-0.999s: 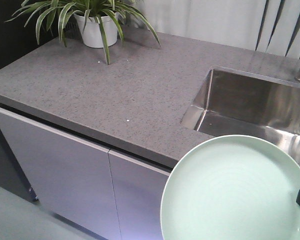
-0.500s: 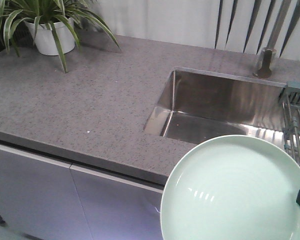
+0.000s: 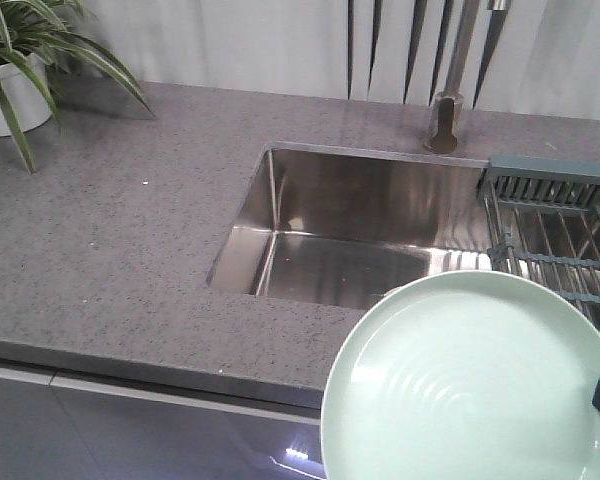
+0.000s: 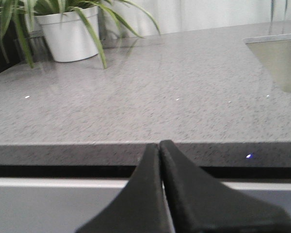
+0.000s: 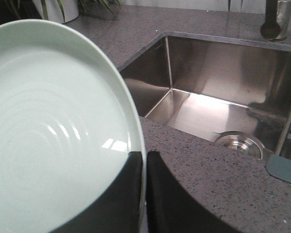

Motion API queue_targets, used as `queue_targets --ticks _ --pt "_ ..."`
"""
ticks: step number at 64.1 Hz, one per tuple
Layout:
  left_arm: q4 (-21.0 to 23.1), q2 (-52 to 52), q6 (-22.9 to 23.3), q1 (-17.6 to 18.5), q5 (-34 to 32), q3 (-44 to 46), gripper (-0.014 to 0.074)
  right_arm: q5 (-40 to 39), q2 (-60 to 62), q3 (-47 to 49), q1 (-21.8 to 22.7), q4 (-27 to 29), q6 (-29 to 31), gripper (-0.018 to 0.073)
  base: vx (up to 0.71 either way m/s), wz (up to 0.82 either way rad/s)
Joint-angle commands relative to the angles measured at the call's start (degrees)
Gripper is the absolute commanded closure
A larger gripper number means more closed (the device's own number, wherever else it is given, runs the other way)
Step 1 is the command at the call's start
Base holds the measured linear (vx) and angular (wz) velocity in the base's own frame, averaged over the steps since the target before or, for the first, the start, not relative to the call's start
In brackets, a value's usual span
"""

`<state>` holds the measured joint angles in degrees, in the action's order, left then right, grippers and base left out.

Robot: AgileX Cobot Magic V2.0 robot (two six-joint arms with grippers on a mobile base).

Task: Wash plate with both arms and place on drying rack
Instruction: 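Carry the plate in the right gripper while turning toward the sink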

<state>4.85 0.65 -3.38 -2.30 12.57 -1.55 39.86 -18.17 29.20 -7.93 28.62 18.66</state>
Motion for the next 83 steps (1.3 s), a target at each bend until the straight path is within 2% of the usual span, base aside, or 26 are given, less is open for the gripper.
queue_targets --ticks 1,83 --pt "0.19 0.76 0.49 0.48 -4.02 1.48 0.0603 -3.87 -0.44 1.54 0.18 1.16 0.04 0.0561 0.07 -0.26" --pt "0.19 0.76 0.49 0.48 -4.02 1.48 0.0603 -3.87 -0.44 1.54 0.18 1.16 0.04 0.0561 0.05 -0.12"
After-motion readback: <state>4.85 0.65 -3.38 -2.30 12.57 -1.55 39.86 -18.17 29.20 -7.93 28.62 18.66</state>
